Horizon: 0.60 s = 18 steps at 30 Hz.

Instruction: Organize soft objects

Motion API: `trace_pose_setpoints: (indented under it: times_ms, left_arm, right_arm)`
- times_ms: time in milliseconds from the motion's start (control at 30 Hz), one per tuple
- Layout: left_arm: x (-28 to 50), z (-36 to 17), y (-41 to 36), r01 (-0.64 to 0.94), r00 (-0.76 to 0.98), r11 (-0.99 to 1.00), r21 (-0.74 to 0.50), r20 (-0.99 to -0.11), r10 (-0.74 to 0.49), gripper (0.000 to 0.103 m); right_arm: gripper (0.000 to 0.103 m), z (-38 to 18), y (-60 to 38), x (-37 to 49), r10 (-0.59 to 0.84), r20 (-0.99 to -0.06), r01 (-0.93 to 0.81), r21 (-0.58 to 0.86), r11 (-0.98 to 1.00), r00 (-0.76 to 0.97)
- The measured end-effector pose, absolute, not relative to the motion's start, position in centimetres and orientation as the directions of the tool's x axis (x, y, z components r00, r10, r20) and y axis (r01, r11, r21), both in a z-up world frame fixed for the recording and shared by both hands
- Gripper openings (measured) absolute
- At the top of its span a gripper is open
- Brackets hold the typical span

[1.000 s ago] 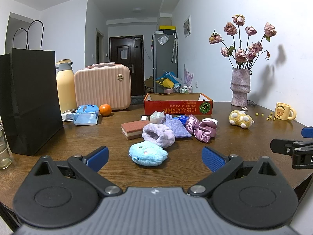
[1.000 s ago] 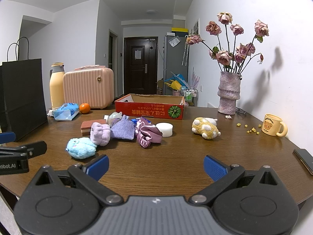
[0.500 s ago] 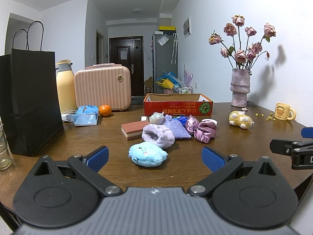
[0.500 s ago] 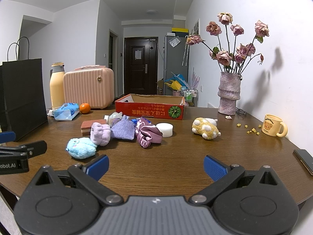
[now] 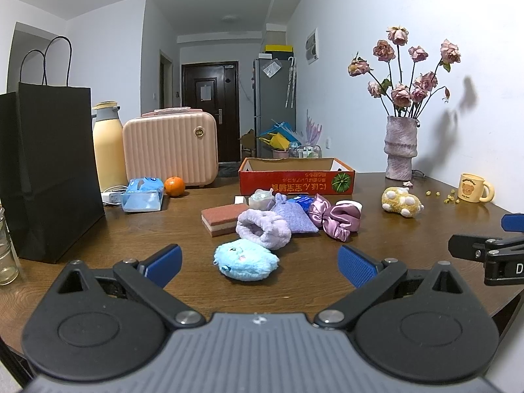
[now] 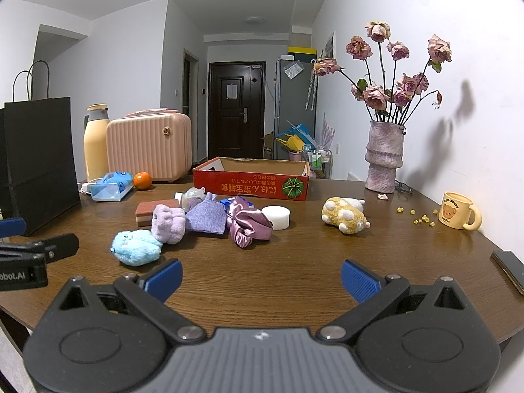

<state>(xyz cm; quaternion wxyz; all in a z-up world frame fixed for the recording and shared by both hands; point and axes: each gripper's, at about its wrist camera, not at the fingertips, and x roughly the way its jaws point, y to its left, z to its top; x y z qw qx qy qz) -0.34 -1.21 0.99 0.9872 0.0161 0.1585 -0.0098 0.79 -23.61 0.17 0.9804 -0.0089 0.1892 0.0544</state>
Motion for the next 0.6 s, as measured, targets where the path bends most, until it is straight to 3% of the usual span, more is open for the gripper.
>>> trace_pose_setpoints:
  times_ms: [600]
  left_arm:
    - [2.3, 0.8, -1.2, 0.024, 0.945, 1.0, 0.017, -0.326, -0.017, 0.103]
  right_arm:
    - [0.103, -0.5, -23.3, 2.7, 0.12, -0.385, -0.127, 0.006, 0.992, 0.915]
